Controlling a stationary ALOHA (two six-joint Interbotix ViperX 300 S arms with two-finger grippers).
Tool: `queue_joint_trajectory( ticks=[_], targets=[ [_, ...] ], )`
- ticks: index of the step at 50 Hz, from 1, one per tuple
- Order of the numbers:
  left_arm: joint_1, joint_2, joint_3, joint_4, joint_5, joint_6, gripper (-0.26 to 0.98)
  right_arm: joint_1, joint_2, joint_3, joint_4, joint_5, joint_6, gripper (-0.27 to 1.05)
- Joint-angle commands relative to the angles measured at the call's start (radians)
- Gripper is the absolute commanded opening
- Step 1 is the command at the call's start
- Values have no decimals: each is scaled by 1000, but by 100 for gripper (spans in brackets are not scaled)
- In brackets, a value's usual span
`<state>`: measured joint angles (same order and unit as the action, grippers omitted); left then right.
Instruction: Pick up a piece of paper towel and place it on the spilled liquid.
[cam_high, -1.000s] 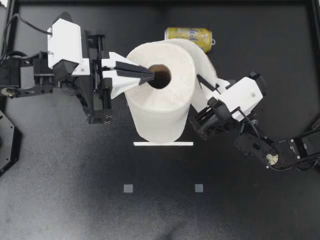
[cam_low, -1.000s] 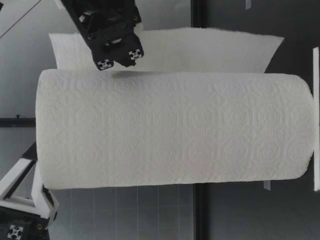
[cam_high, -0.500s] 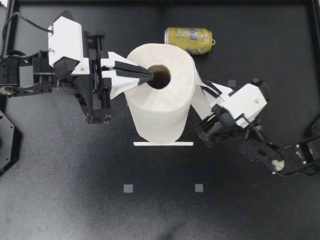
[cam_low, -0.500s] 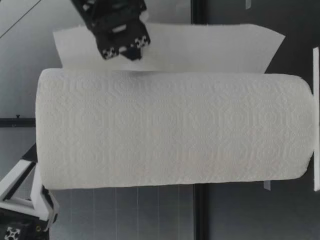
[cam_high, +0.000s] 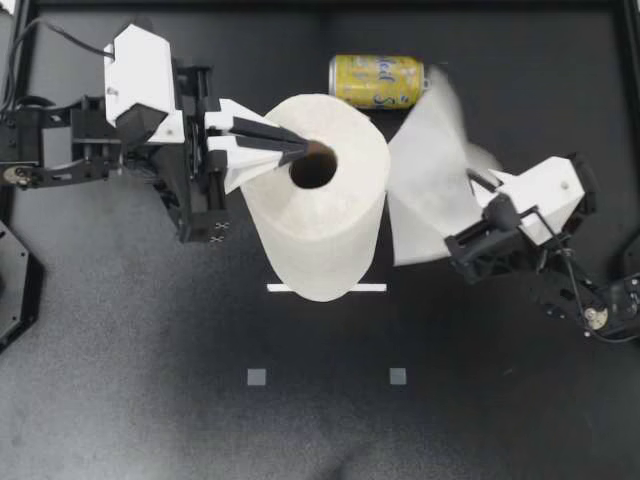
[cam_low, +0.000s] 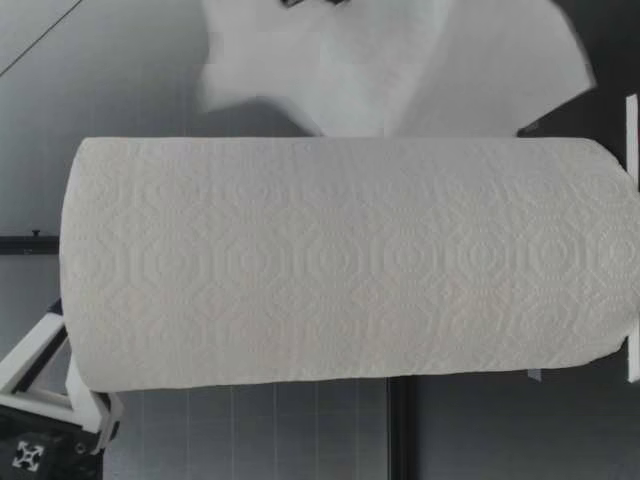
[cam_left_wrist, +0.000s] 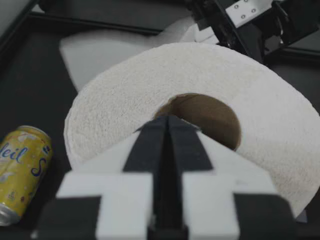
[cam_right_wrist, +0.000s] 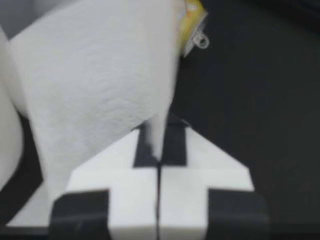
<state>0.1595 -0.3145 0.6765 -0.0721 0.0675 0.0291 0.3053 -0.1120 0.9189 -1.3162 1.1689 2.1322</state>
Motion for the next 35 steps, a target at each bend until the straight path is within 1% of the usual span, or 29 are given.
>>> queue_joint_trajectory(
  ticks=[1,6,14,23,29,35],
  targets=[
    [9,97,29,-3,89,-21,9,5,-6,21,18,-17,32,-9],
    [9,97,31,-3,97,-20,9,11,-8,57,51,-18,49,-9],
    [9,86,34,-5,97,-21,9,12,-12,124,144,6,40,-9],
    [9,84,34,-5,91,-20,9,12,-18,160,196,17,-11,-9],
    [9,80,29,-5,77,-17,9,12,-37,147,198,18,-54,-9],
    [8,63,14,-5,32,-14,9,5,-86,135,172,9,-92,-9]
  ],
)
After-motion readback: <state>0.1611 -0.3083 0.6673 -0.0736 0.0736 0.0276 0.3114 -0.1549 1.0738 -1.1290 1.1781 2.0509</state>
